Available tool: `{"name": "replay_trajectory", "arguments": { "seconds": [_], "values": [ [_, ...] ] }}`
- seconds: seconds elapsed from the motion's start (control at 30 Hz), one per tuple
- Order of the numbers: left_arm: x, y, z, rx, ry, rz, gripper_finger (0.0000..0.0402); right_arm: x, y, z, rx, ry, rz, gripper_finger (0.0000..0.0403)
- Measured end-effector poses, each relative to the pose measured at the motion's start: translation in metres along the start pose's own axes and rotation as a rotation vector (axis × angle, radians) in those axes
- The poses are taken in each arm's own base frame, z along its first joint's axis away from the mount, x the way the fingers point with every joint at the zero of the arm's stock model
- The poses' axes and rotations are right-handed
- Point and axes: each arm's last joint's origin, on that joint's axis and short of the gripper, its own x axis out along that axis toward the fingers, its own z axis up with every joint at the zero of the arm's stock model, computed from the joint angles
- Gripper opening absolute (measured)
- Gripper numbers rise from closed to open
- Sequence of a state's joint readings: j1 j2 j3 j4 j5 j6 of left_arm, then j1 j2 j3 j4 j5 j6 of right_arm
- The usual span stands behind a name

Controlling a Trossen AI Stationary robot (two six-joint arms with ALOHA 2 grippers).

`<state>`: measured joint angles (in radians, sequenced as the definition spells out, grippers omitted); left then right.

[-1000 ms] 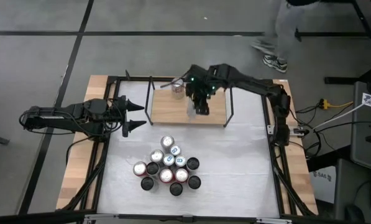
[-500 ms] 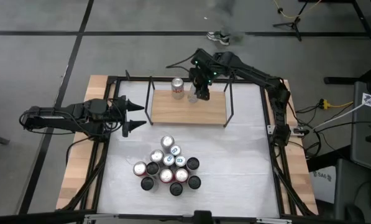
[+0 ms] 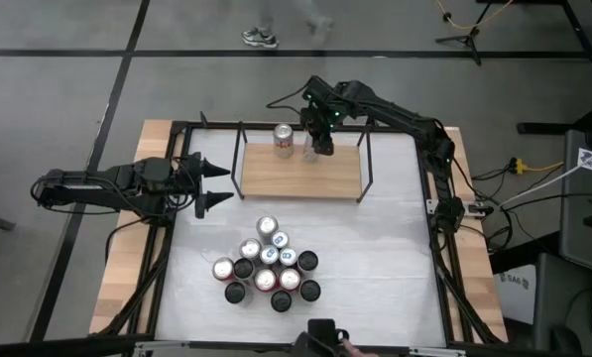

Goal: Place canned beverage on shelf
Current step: Put the white yellow soda can onto the shelf

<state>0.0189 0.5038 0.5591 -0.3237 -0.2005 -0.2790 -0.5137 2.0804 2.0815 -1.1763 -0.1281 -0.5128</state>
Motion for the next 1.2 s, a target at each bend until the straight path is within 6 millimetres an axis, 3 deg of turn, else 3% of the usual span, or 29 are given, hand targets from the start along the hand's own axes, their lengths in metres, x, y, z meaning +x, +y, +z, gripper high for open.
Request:
{"name": "replay_trajectory", "arguments": {
  "seconds": [0.33, 1.2],
  "values": [
    [0.0001, 0.0, 0.0, 0.0, 0.0, 0.0, 0.0349, -0.0014, -0.0095, -0.0054, -0.006, 0.004, -0.014, 0.0262],
    [0.0001, 0.0, 0.0, -0.002, 0.0, 0.0, 0.0349, 0.0062, -0.0093, -0.0035, -0.001, -0.045, 0.017, 0.0262]
  ]
}}
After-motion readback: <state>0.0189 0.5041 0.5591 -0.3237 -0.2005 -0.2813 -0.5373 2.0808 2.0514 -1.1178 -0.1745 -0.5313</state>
